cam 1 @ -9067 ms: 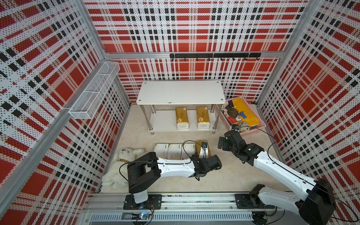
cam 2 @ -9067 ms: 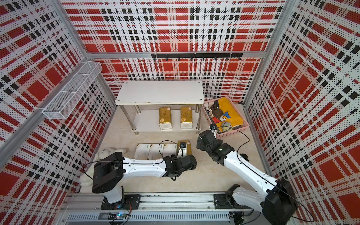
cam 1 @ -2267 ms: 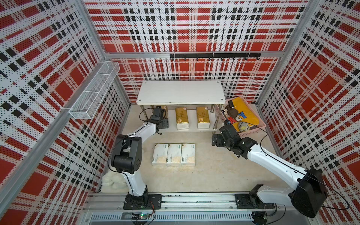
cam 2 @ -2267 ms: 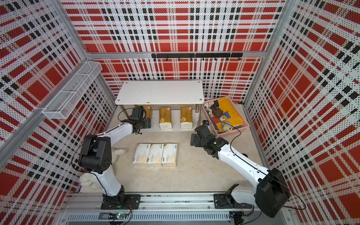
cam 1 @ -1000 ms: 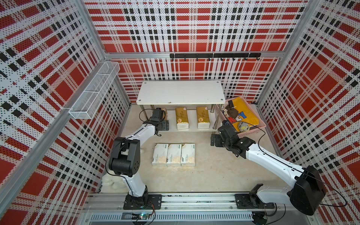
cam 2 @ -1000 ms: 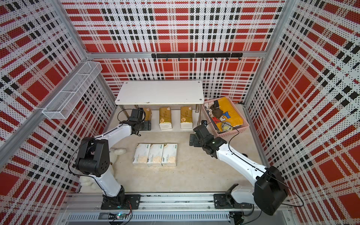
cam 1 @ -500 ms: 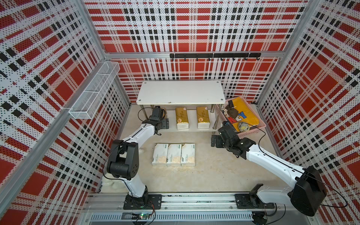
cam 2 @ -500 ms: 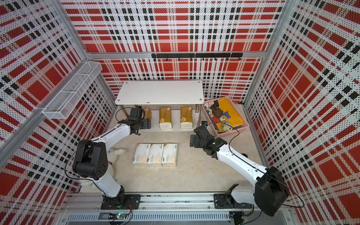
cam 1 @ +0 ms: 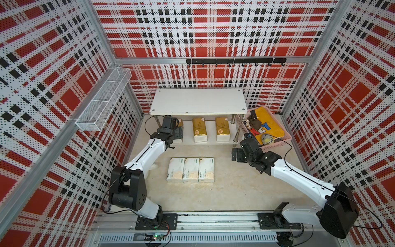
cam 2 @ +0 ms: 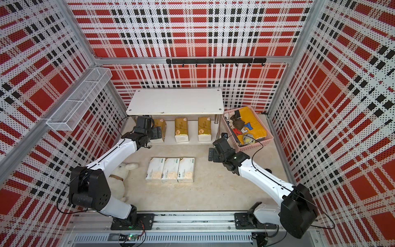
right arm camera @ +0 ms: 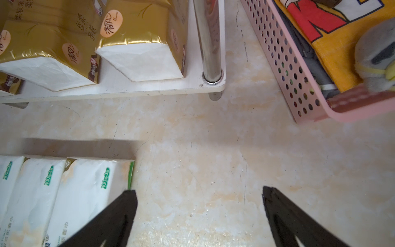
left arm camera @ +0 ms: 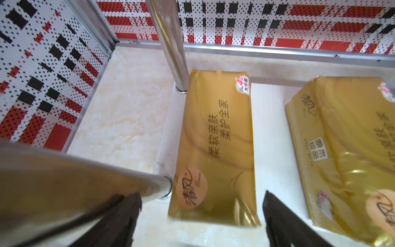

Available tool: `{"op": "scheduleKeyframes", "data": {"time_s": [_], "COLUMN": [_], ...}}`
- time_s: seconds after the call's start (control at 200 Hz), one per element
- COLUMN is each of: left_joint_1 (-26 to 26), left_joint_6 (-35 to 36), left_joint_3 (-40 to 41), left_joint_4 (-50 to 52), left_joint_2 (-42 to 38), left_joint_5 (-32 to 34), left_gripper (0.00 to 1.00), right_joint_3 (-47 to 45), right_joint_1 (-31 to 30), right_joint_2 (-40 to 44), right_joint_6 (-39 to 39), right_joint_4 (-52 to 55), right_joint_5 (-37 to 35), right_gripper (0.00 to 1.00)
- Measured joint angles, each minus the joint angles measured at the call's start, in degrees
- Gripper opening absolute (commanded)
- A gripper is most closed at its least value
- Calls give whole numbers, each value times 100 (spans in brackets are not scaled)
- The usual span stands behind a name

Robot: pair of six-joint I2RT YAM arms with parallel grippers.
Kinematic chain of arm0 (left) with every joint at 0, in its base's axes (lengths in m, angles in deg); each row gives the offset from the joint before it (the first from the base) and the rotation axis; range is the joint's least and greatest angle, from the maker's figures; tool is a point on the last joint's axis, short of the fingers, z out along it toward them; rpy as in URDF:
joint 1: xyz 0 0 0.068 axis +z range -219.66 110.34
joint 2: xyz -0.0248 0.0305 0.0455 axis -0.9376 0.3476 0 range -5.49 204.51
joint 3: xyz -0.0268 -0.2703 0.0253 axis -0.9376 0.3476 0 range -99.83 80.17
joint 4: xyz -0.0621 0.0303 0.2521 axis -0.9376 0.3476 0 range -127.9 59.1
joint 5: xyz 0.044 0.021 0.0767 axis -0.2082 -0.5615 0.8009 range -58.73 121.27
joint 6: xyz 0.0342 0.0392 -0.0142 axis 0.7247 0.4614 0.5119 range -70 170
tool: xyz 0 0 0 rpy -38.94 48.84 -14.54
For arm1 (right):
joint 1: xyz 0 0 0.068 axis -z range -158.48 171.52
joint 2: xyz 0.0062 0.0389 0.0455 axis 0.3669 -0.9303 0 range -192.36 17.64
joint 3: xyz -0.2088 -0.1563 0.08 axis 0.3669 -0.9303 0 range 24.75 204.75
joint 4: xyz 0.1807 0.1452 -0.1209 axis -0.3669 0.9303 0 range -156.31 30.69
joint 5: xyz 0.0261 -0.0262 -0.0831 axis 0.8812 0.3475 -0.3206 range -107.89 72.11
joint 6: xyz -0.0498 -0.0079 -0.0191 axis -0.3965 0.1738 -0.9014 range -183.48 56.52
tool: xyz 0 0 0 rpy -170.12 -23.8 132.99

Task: Place the tissue boxes on the shelf by color
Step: Place a box of tissues on the shelf, then pick up the box of tissues from the center of the board.

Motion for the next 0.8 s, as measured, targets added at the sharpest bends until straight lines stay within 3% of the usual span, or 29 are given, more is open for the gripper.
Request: {"op": "scheduleKeyframes", "data": {"time_s": [0.291,0.491,0.802], "left_joint_1": [-990,-1106,-1539], "left_joint_6": [-660,-1084,-1432], "left_joint_3": [739,1126,1126], "left_joint_4": [170,256,734], "left_joint_2": [-1290,-2129,-2483], "left_joint_5": [136,245,645], "left_gripper": [91,92,91], "right_joint_3": [-96,-96,-94], "right_joint_1": [-22,-136,-315], "right_joint_2": [13,13,-22], "right_joint_6": [66,129,223], "right_joint_4": [-7,2,11], "right_joint_5": [-22,-35,-136], "right_gripper": [100,100,100]}}
